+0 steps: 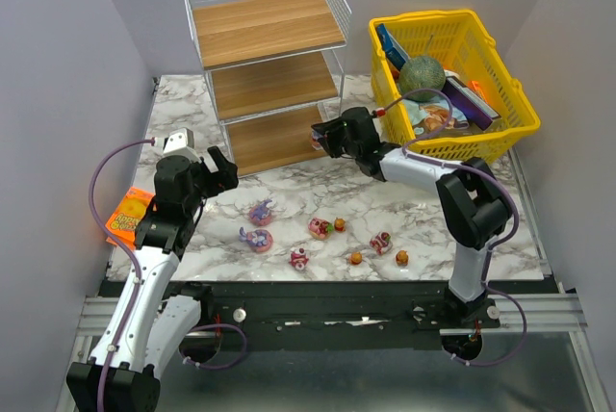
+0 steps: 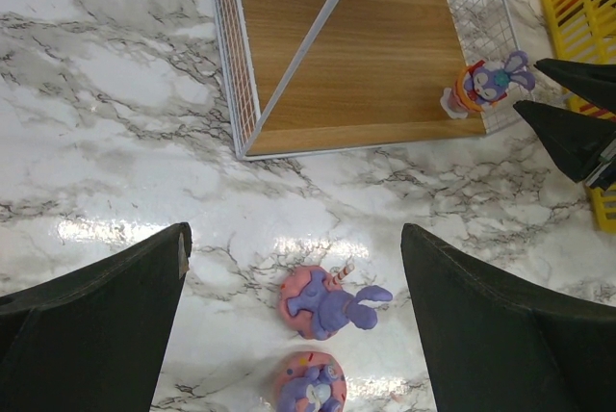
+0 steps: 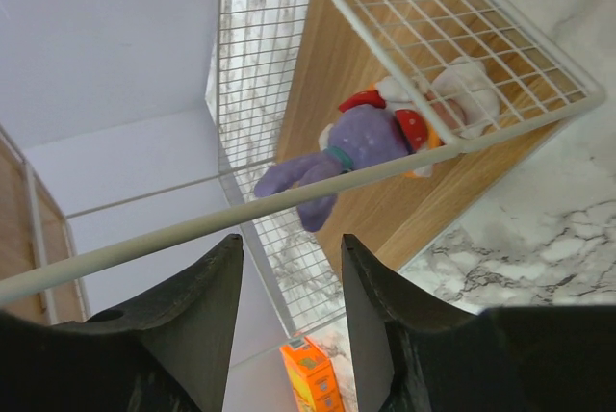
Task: Place and organize the plastic toys onto the shelf
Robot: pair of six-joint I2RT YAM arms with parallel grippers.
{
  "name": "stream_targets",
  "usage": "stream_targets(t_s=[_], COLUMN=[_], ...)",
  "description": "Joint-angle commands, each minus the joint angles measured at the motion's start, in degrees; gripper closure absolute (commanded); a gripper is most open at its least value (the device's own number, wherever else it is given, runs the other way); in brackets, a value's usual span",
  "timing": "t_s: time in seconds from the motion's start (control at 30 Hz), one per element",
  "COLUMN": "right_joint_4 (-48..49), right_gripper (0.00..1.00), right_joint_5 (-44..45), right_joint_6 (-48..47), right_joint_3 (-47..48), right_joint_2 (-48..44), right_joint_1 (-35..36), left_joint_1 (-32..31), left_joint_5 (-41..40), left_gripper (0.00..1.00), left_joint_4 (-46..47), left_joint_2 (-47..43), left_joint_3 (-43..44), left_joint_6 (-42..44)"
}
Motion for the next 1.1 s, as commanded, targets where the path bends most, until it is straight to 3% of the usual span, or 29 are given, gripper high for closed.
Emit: stream_targets(t_s=[0.0,0.2,0.33,0.7,0.93,1.07], right_joint_4=[-8.19,-5.56,-2.84,-0.20,2.26,2.97], right_gripper=[0.47,0.53,0.63,0.66,0.85,0.90], right_joint_5=[1.30,2.88,3.32,3.85,4.03,3.85], right_joint_6=[8.01,7.74,7.57,8.36,7.22,6.51], right_joint_3=[-1.05,-0.87,-1.57,-3.50,-4.65,-5.09], right_joint_2=[4.56,5.09,4.92,4.04,3.42,3.07], right_joint_1=[-1.77,-2.38,-3.08,-4.05,-4.67,-4.93], left_joint_1=[-0.32,-0.32,-0.32,-0.23,-0.32,-0.23], left_joint_5=[-0.86,-0.59,-0.42,-0.51,-0.42,-0.51], left_gripper=[0.01,0.01,0.01,0.01,0.01,0.01], left_joint_4=[0.55,0.46,0.37,0.46,0.54,0.55], left_joint_2=[0.26,0.52,0.70,1.05,1.05,1.14], left_joint_3=[-0.50,-0.33,-0.24,-0.41,-0.41,-0.42], left_joint_6=[0.60,0.68,0.68,0.86,0.86,0.86])
